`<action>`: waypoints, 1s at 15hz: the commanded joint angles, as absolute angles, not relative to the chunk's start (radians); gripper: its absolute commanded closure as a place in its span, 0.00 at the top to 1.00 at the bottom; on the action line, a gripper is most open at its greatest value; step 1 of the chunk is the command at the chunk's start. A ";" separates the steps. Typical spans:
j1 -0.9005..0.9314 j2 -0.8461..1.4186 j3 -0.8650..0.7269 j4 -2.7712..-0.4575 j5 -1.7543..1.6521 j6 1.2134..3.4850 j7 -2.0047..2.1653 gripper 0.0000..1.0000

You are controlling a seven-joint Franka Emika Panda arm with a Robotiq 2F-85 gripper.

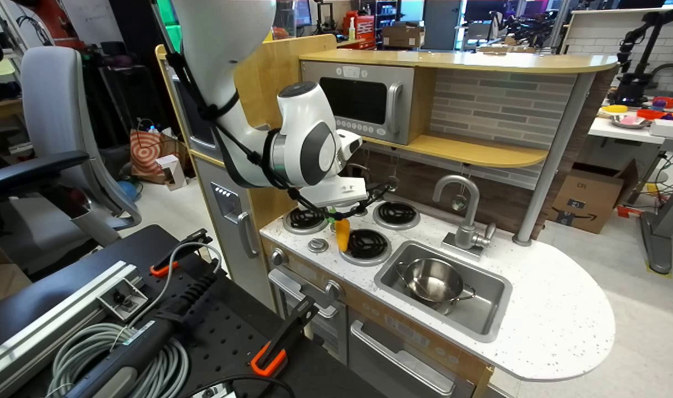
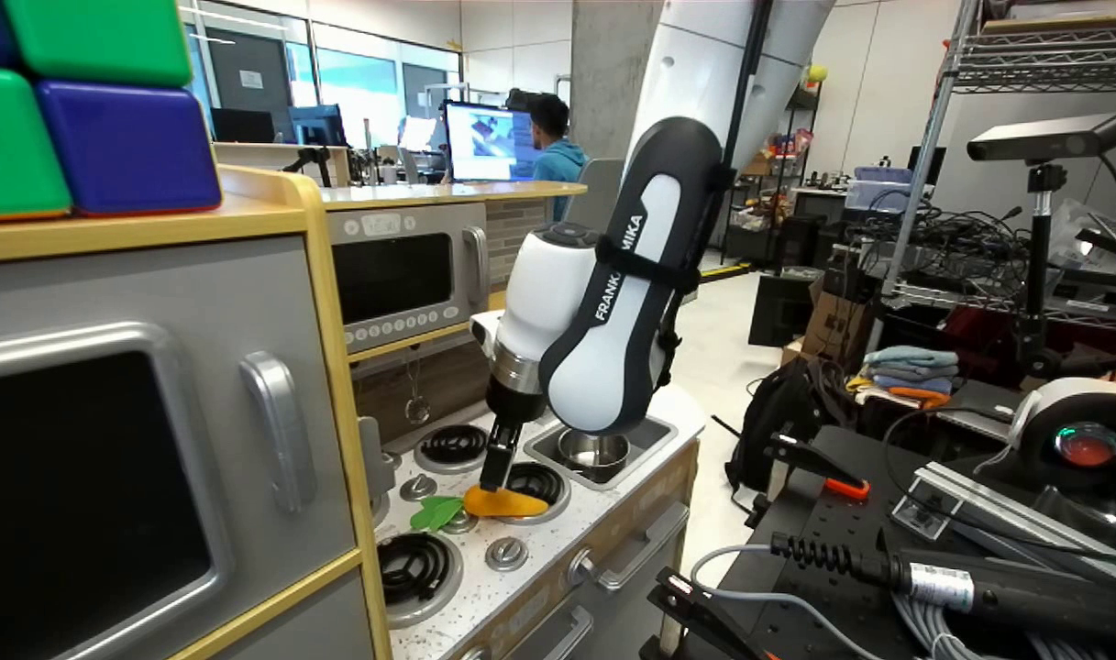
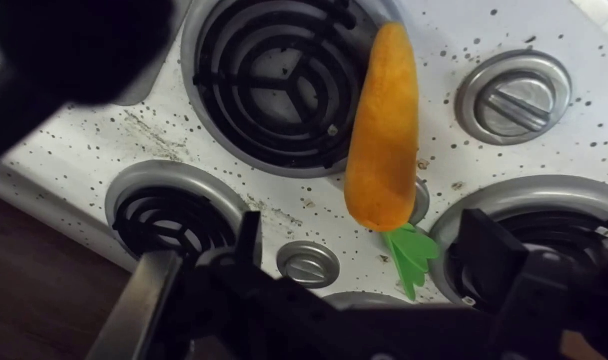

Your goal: Put the carrot plush inside the pot in the sink

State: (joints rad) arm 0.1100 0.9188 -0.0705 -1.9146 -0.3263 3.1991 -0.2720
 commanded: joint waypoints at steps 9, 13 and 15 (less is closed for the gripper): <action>0.120 1.081 -0.077 -1.713 -0.258 3.115 -0.197 1.00; 0.118 1.113 -0.084 -1.670 -0.257 3.082 -0.174 0.73; 0.115 1.123 -0.081 -1.654 -0.257 3.065 -0.168 0.64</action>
